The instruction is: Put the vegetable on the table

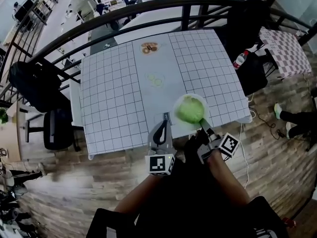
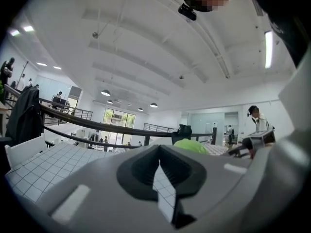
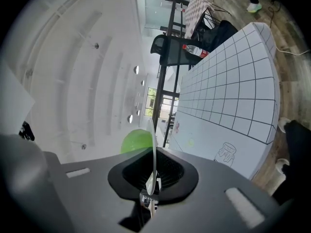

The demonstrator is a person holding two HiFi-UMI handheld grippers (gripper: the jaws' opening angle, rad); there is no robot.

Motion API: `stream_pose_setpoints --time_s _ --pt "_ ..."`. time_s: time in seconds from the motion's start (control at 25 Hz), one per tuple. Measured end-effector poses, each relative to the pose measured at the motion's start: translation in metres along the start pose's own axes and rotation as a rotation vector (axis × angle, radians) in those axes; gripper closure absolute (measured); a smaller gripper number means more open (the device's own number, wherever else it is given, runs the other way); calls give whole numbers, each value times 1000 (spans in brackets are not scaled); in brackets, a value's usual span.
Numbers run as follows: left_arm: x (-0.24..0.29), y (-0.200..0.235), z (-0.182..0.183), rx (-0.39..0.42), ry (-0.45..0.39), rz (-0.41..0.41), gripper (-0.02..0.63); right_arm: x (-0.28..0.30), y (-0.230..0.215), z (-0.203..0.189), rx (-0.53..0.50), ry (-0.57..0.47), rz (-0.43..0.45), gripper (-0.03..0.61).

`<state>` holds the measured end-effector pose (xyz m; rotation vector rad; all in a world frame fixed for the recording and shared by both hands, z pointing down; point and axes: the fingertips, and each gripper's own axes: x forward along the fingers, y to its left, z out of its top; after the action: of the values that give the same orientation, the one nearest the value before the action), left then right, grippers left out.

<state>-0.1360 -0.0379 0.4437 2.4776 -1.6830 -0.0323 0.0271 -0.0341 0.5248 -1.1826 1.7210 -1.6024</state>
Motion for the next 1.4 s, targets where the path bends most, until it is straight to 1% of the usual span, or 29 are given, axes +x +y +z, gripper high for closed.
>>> stream_pose_setpoints --time_s 0.24,0.44,0.64,0.88,0.96,1.16,1.32,1.4 --pt "26 2 1 12 -3 15 606 15 -8 25 -6 -8 7 571" --pt "55 1 10 14 -5 37 606 32 -9 59 -45 8 -13 569" --pt "85 -1 13 16 2 37 606 56 -10 93 -21 -14 -1 569" --pt "127 -7 15 26 -5 21 606 79 -17 130 -44 -15 14 569" --pt "138 -8 16 28 -3 23 606 86 -20 137 -43 -5 17 569" --pt "172 -11 17 25 1 29 606 98 -32 159 -34 3 -20 569" --pt "194 -15 14 31 10 26 606 111 -39 174 -17 7 5 566" --pt "202 -19 11 28 18 24 606 113 -45 182 -15 4 1 568"
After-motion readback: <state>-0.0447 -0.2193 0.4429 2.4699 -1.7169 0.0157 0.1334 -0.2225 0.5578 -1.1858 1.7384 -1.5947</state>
